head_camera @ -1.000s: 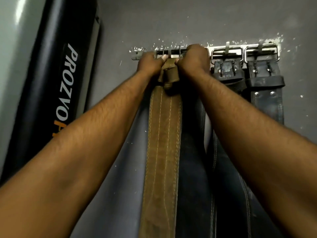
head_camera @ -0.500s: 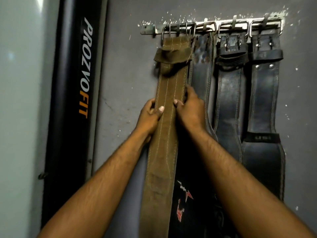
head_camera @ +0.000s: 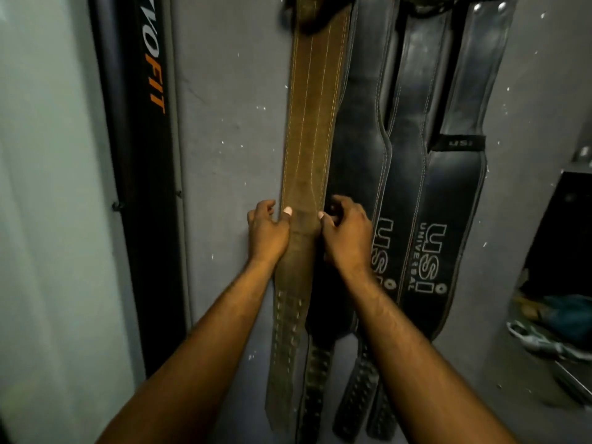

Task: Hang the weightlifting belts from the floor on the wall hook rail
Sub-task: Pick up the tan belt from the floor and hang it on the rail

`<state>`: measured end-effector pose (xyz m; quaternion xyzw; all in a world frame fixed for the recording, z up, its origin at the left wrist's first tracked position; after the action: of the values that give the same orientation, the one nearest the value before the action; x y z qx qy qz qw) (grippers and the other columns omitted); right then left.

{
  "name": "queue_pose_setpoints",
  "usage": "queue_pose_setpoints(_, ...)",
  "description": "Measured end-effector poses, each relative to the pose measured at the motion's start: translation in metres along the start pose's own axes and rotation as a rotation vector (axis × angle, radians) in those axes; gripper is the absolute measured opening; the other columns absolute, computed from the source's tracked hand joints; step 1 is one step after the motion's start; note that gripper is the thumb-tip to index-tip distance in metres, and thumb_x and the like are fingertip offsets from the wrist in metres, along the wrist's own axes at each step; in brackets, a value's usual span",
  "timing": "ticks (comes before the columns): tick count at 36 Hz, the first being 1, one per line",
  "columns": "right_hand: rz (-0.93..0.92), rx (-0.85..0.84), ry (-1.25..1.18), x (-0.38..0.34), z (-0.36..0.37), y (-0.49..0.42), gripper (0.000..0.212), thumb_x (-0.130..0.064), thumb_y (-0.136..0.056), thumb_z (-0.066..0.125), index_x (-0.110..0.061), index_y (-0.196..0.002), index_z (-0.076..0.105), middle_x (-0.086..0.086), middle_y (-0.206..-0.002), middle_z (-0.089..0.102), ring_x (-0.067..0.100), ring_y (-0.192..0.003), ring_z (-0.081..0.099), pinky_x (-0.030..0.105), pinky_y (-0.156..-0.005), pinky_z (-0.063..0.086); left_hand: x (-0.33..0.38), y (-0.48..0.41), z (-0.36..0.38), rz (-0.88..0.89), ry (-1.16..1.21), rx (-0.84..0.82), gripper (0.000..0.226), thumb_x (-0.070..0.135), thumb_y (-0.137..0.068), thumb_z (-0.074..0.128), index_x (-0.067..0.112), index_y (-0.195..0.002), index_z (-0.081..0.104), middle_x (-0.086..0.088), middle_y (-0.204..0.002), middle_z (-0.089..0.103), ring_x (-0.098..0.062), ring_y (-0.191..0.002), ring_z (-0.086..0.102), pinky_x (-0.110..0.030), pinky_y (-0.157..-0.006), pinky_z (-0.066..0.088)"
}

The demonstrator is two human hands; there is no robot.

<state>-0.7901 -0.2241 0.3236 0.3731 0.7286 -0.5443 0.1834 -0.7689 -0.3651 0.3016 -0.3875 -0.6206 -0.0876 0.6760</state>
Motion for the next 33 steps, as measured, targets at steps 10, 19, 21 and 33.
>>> queue_pose_setpoints(10, 0.388, -0.189, -0.110, 0.066, -0.018, 0.156, 0.016, -0.024, -0.092, 0.071, -0.023, -0.107, 0.070, -0.008, -0.092, 0.070, 0.008, -0.086, 0.068, 0.026, -0.082, 0.057, -0.084, 0.155, -0.018, -0.393, 0.154, -0.183, 0.020, 0.027, -0.096, 0.057, 0.018, -0.109, 0.069, -0.009, -0.098, 0.072, -0.025, -0.092, 0.069, -0.040, -0.090, 0.059)
queue_pose_setpoints(19, 0.609, -0.385, -0.216, 0.101, -0.074, 0.303, 0.007, -0.026, -0.094, 0.067, -0.024, -0.087, 0.069, 0.000, -0.080, 0.072, 0.024, -0.081, 0.071, 0.045, -0.080, 0.062, -0.122, 0.315, -0.058, -0.606, 0.107, -0.229, 0.013, 0.020, -0.100, 0.055, 0.015, -0.094, 0.066, -0.007, -0.089, 0.067, -0.021, -0.076, 0.064, -0.034, -0.072, 0.055)
queue_pose_setpoints(21, 0.639, -0.459, -0.212, 0.105, -0.088, 0.336, 0.009, -0.025, -0.095, 0.066, -0.022, -0.088, 0.069, 0.002, -0.080, 0.072, 0.024, -0.082, 0.071, 0.047, -0.081, 0.062, -0.128, 0.353, -0.068, -0.671, 0.085, -0.255, 0.015, 0.021, -0.100, 0.054, 0.017, -0.089, 0.063, -0.005, -0.085, 0.065, -0.023, -0.076, 0.063, -0.036, -0.073, 0.054)
queue_pose_setpoints(33, 0.832, -0.814, -0.101, 0.134, -0.141, 0.525, 0.025, -0.014, -0.092, 0.068, -0.023, -0.069, 0.068, 0.001, -0.067, 0.067, 0.022, -0.071, 0.066, 0.056, -0.088, 0.058, -0.174, 0.582, -0.120, -1.077, 0.048, -0.144, 0.013, 0.013, -0.104, 0.041, 0.014, -0.105, 0.054, -0.004, -0.080, 0.057, -0.018, -0.064, 0.055, -0.028, -0.062, 0.048)
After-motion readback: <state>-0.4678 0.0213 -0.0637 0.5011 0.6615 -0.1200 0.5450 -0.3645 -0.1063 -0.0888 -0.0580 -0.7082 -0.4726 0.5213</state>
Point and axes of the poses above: each hand's wrist, its own y-axis away from the middle knuckle, its own z-axis out of the palm, x = y × z, the point moved 1 cm from there along -y, towards the middle knuckle
